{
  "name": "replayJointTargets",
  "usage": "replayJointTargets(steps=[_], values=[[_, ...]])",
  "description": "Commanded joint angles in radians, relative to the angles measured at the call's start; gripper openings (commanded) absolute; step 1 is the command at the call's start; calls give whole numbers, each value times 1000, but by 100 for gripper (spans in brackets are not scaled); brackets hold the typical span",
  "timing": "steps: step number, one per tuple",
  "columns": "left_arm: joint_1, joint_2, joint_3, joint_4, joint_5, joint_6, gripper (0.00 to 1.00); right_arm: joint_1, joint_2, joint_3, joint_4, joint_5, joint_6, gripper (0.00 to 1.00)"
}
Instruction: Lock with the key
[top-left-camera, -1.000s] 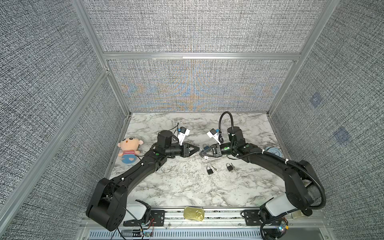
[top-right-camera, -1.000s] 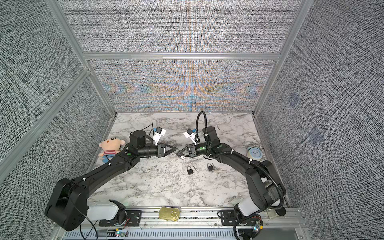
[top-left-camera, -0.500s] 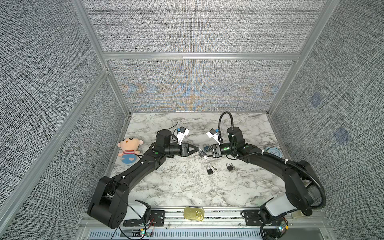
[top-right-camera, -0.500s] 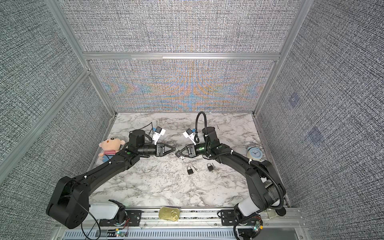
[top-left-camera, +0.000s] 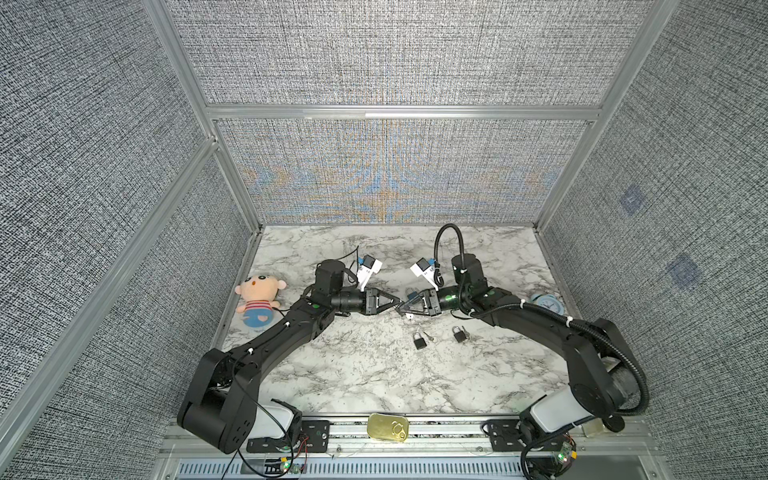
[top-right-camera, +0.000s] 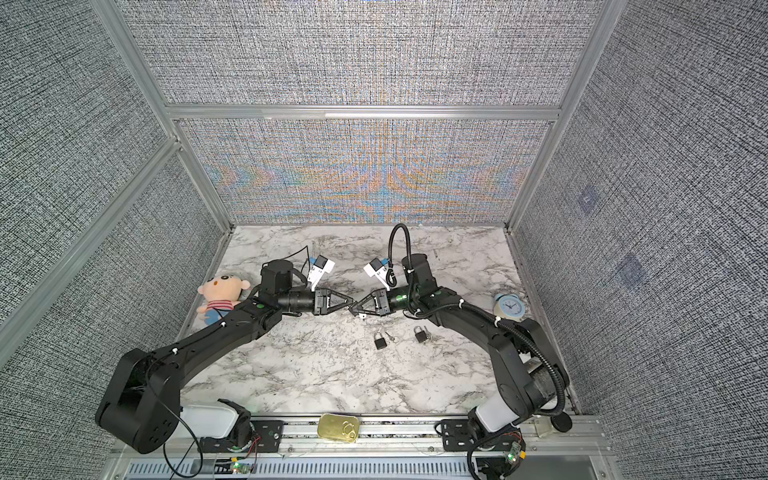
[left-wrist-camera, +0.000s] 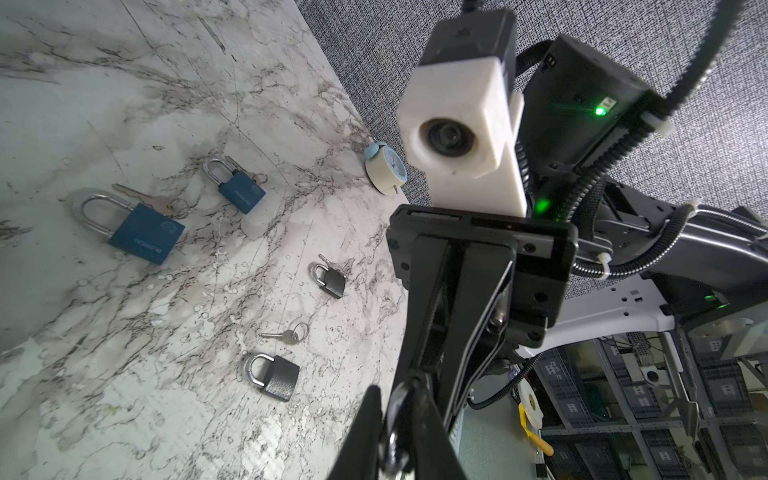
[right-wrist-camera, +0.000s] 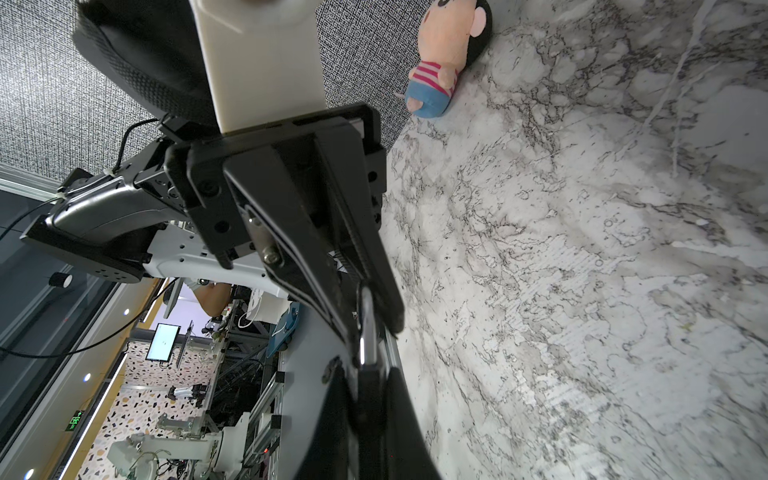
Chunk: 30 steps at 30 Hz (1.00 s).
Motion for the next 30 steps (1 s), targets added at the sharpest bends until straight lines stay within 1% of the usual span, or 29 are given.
replayJointTargets(steps=[1,2,3,6,8,10,12,16,30], values=[[-7,8,1,24,20,6,6,3,2,17,31,-3,-5,0],[-8,8,1,21,17,6,1,4,1,18,31,-3,-5,0],[-8,8,-2,23,13,5,0,3,2,19,29,0,-5,0],[-8,8,-5,25,-2,3,0,3,0,19,26,8,-5,0],[-8,7,-6,34,-14,-6,0,-1,-6,10,30,10,-6,18],[-6,6,-8,46,-23,-20,0,-7,-16,-10,63,3,12,25],[-6,6,-5,51,-31,-30,0,-15,-32,-63,111,-4,45,26],[-6,10,11,25,-44,-21,0,-23,-58,-107,149,-12,69,27],[-3,-8,22,8,-66,-25,0,-27,-45,-124,168,-13,84,26]])
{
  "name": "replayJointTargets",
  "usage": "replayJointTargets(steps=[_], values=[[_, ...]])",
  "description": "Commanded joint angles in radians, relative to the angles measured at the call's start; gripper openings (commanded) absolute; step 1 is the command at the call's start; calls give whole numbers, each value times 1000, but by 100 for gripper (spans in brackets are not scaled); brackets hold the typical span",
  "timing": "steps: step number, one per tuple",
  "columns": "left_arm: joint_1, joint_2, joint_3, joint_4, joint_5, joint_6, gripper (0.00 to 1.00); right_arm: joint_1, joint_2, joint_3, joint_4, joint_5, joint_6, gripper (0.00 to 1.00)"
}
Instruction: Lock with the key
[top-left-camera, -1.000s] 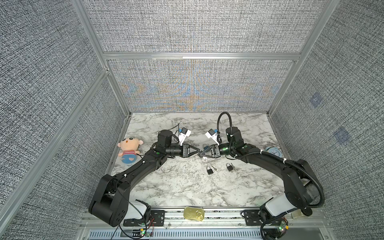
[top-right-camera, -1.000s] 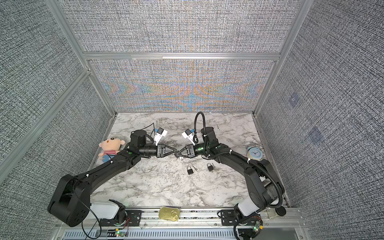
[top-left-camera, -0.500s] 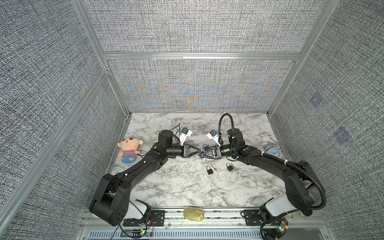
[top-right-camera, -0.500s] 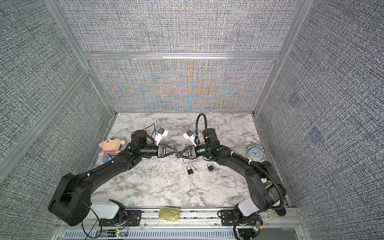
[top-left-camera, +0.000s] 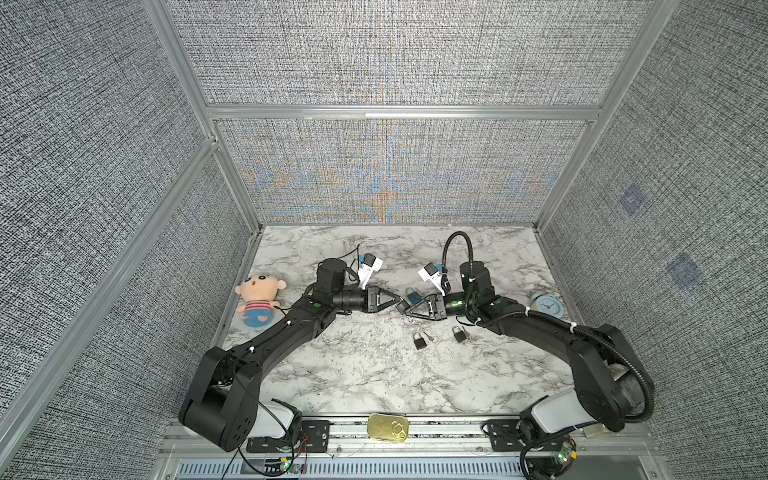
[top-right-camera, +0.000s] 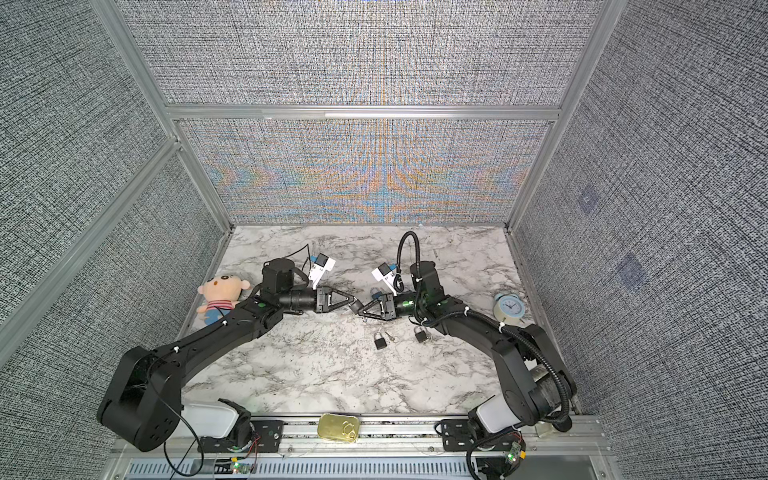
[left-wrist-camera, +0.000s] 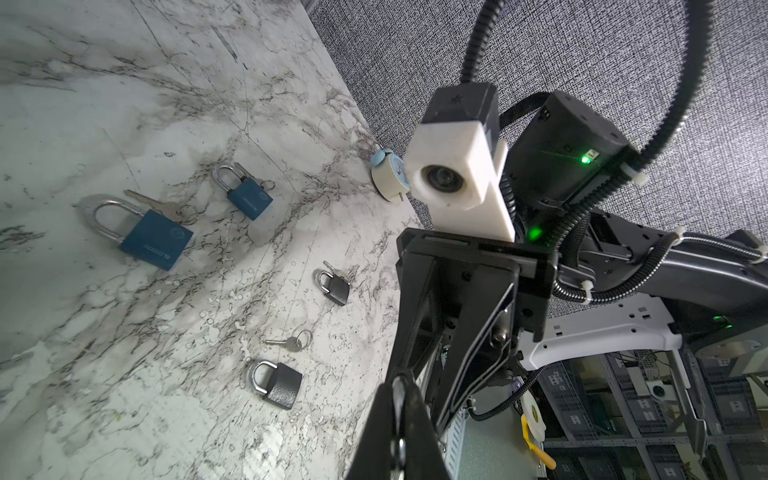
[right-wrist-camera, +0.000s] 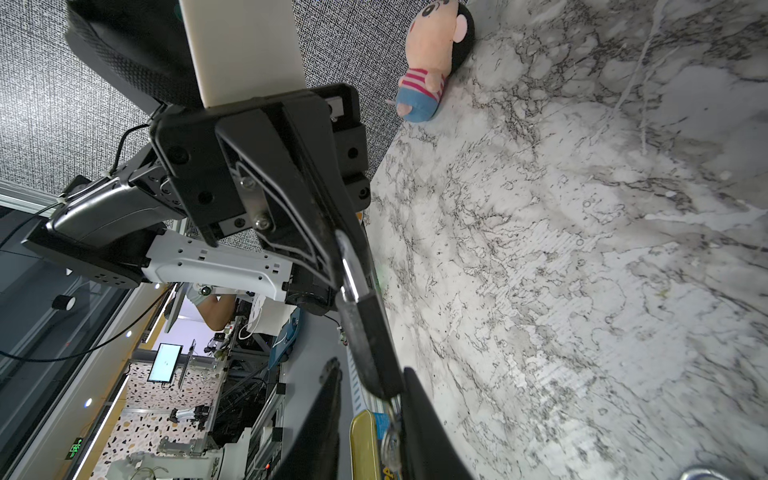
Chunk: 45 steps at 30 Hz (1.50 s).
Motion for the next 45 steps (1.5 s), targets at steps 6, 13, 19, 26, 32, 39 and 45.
replayJointTargets(steps=[6,13,19,26,32,39,45], values=[[2,-12,15,12,-17,-6,0,2,3,-13,62,-21,26,18],[3,-17,13,14,-21,-12,0,2,11,-12,78,-22,39,0],[24,-27,9,16,-28,-19,0,2,10,-39,105,-23,58,0],[97,-59,10,-2,5,-10,0,0,-9,-96,141,-15,83,0],[120,-66,4,-95,-2,42,0,-9,-31,-95,131,6,84,0],[122,68,-9,-243,-76,106,0,-25,-66,3,-110,149,-42,0],[122,200,7,-284,-145,139,0,-26,-75,72,-285,311,-131,0]])
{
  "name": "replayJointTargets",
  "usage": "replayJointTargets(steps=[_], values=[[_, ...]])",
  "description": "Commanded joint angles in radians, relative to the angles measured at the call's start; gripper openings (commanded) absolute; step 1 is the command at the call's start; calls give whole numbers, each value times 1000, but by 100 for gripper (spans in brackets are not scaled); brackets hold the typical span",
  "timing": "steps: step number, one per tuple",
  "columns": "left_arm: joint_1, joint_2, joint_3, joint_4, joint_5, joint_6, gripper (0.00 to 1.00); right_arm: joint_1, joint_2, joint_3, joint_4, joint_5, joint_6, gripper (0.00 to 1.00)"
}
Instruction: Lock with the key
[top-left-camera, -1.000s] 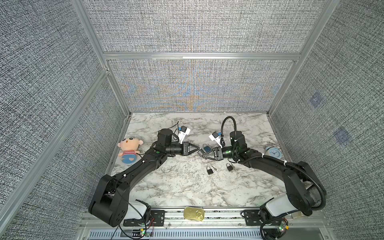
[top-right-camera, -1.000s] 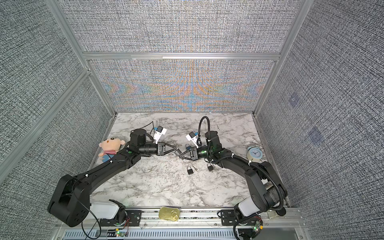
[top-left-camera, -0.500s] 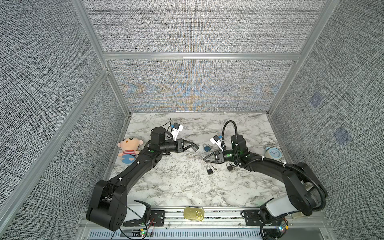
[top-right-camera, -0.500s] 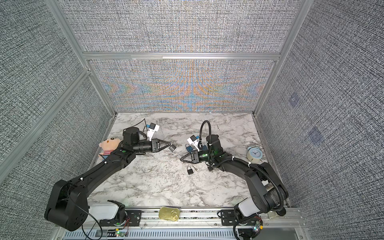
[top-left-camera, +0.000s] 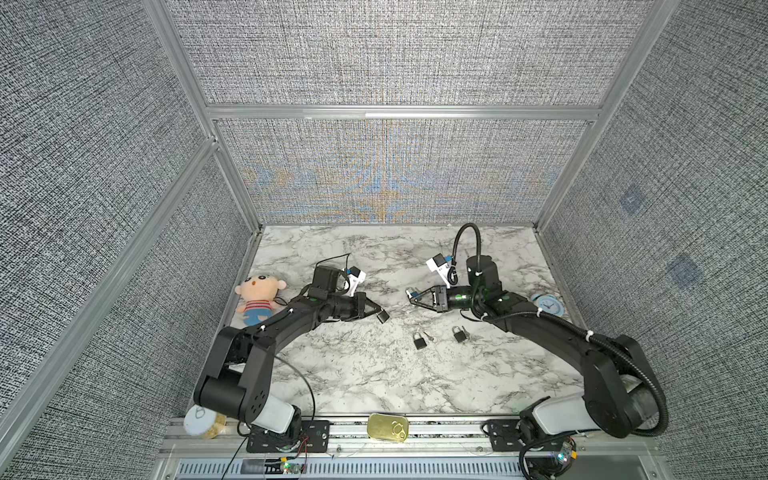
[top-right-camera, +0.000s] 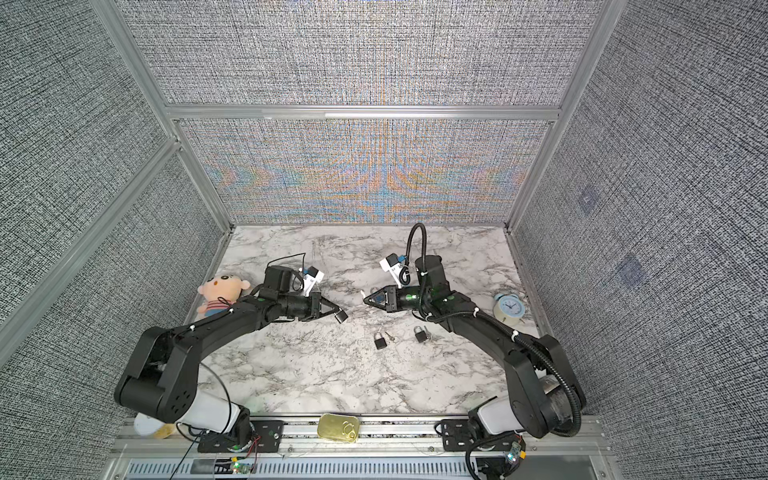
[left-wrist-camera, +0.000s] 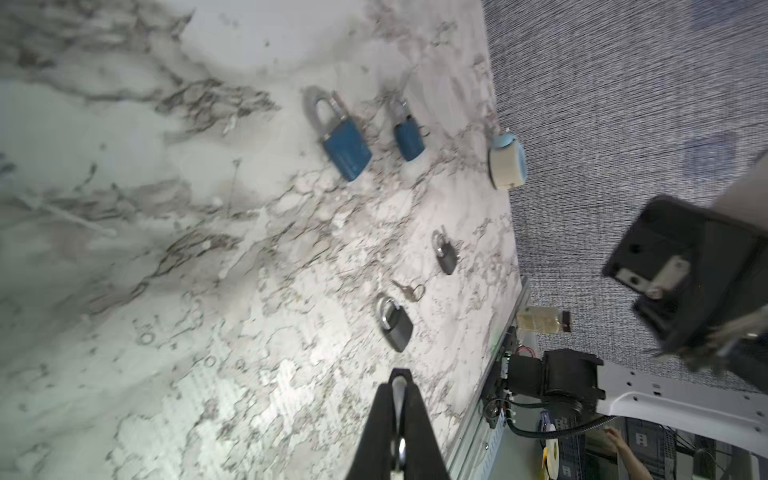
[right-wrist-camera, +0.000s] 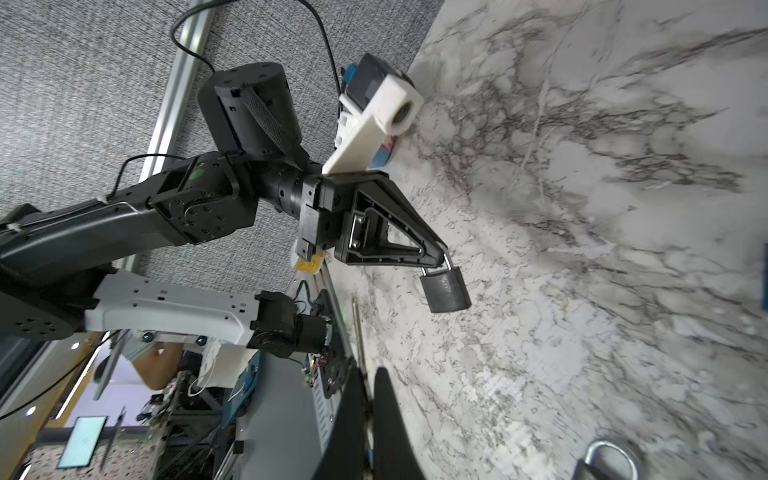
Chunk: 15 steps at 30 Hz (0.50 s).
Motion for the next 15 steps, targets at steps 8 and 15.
replayJointTargets(steps=[8,15], values=[[-2,185,74,-62,-56,83,0,7,40,7,-80,146,-16,0],[-3,261,100,-81,-74,104,1,41,70,8,-82,214,0,0]])
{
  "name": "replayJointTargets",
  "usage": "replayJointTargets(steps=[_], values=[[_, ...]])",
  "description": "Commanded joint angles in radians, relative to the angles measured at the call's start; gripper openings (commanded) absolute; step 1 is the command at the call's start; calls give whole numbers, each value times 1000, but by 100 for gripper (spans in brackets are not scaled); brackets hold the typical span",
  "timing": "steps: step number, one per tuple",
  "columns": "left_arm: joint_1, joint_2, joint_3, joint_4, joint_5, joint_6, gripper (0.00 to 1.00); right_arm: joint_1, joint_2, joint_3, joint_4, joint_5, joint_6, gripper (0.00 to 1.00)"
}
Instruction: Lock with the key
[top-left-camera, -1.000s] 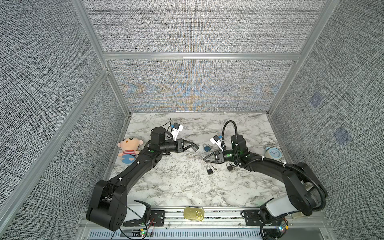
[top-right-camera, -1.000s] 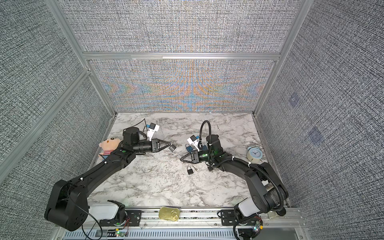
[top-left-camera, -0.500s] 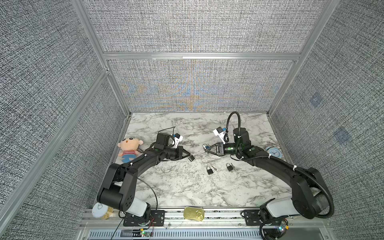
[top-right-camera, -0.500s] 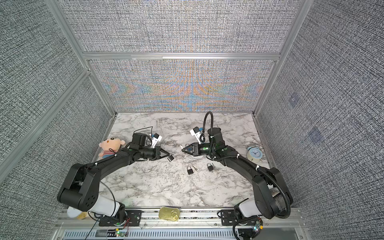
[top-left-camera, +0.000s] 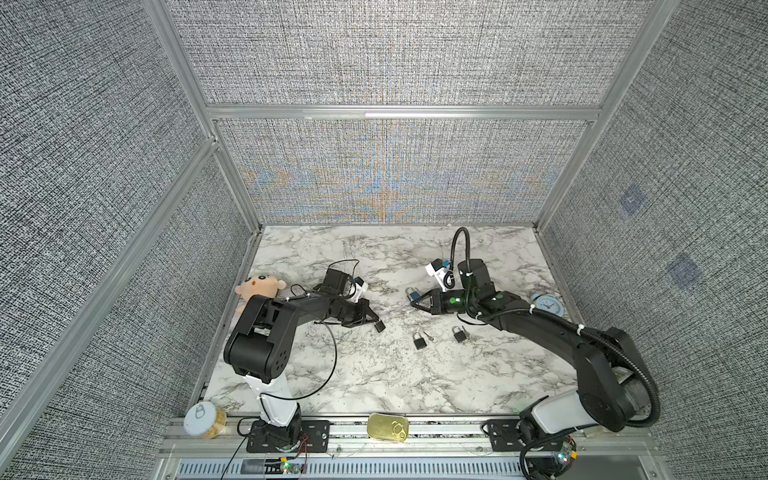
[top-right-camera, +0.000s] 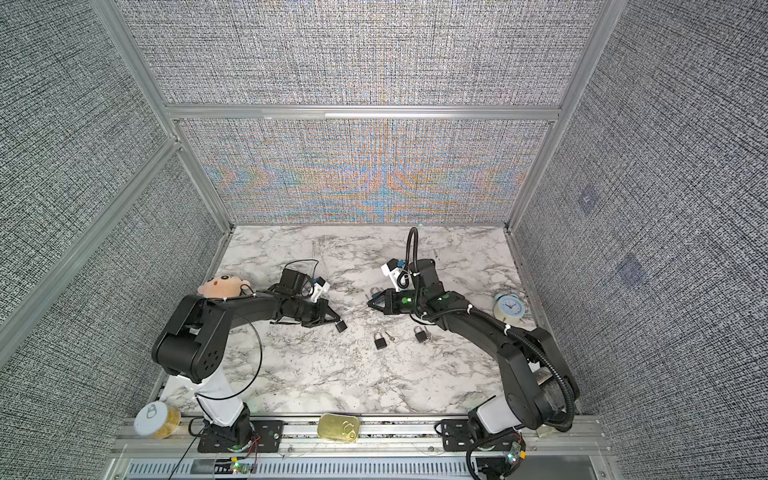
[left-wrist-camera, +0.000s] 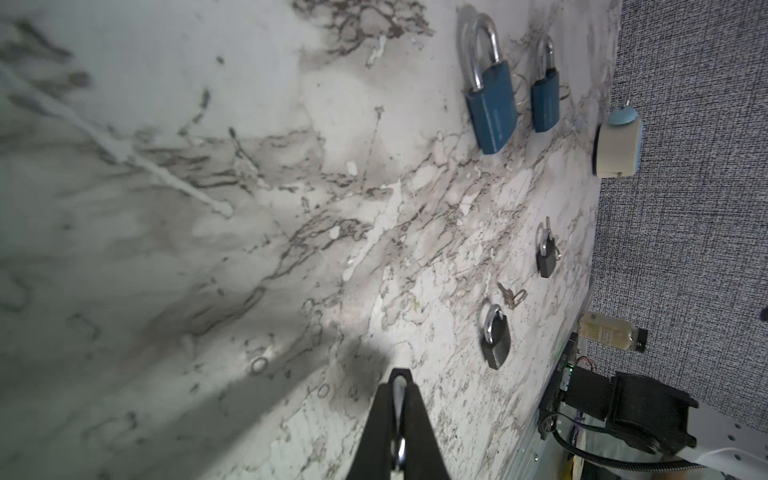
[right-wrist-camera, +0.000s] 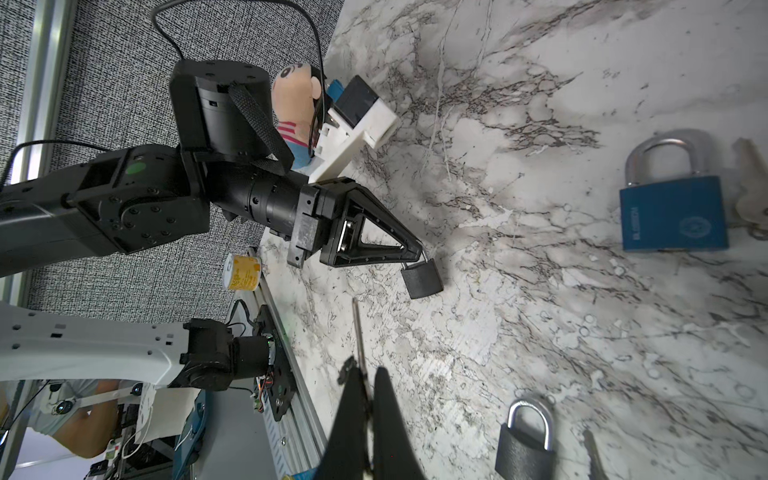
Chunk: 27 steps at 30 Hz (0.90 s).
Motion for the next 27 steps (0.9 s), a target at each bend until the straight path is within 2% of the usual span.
replayJointTargets(steps=[1,3,7,10,16,20,27], values=[[-3,22,16,-11,-18,26,2,11,16,8,-5,36,16,0],[-3,31,23,-19,-30,31,4,18,26,17,-8,41,15,0],[-3,32,27,-31,-78,30,26,35,45,28,-24,79,16,0],[-3,18,20,-29,-130,19,32,49,77,74,-53,123,7,0],[0,-45,3,-28,-256,-6,34,99,170,136,-64,217,2,0],[3,-155,-29,-13,-347,-33,34,145,260,200,-90,291,-27,0],[3,-362,-70,-28,-507,-80,35,196,404,301,-116,340,-47,0]])
